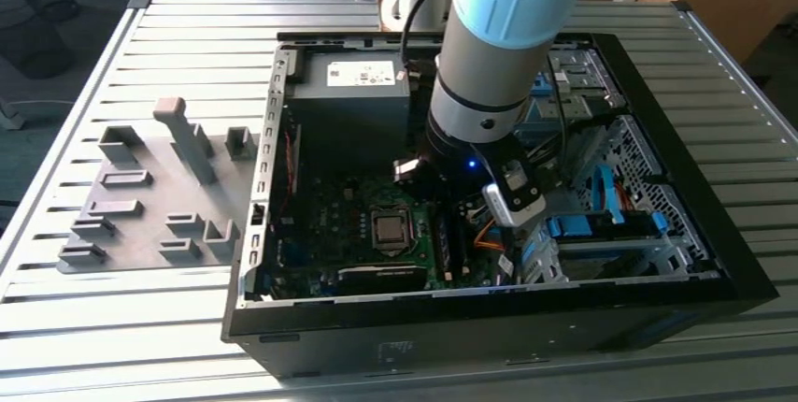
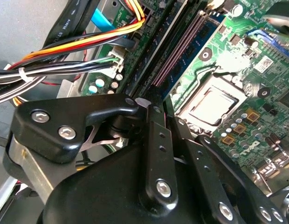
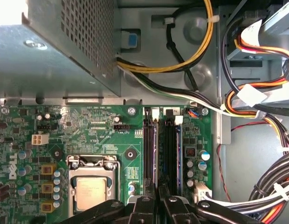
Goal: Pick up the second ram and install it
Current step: 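Insert the second ram into the second slot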
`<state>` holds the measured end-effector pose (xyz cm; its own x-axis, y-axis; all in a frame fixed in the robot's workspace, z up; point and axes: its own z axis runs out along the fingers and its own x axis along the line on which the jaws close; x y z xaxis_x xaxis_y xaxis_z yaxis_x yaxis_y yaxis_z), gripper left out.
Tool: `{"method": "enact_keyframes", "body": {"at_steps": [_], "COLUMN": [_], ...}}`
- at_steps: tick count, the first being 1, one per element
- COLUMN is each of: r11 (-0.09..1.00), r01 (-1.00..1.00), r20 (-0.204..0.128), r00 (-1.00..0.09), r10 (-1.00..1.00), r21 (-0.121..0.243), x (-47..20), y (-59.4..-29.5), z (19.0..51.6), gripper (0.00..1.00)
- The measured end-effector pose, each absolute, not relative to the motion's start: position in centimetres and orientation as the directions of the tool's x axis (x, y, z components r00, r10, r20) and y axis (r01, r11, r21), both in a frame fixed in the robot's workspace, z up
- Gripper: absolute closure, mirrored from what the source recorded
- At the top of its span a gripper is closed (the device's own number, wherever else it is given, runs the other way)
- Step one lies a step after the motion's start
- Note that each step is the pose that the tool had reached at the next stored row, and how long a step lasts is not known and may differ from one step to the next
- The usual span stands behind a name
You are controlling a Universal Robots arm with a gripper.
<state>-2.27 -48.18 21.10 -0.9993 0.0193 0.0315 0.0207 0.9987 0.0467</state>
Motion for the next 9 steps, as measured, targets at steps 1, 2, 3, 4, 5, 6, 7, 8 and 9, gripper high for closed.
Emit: {"method": "enact_keyframes", "body": {"at_steps": [1,2,3,4,5,6,7,8,9], "r11": [0.999,0.999,0.999,0.999,0.999,0.999,0.999,0.999,0.999], "r01": [0.02,0.019,0.018,0.017,0.017,0.017,0.016,0.016,0.016], "r20": [0.031,0.031,0.031,0.031,0.031,0.031,0.031,0.031,0.031], "r00": [-0.999,-0.999,-0.999,-0.999,-0.999,-0.999,-0.999,-0.999,-0.999], "r10": [0.019,0.018,0.017,0.016,0.016,0.015,0.015,0.015,0.015], "r21": [0.045,0.043,0.043,0.043,0.043,0.043,0.043,0.043,0.043], "x": [-2.27,-2.27,-2.28,-2.28,-2.28,-2.28,-2.27,-2.28,-2.28], "y": [-48.18,-48.18,-48.18,-48.18,-48.18,-48.18,-48.18,-48.18,-48.18], "z": [21.1,21.1,21.11,21.11,21.11,21.11,21.11,21.11,21.11], "gripper": [0.86,0.86,0.86,0.86,0.86,0.86,0.86,0.86,0.86]}}
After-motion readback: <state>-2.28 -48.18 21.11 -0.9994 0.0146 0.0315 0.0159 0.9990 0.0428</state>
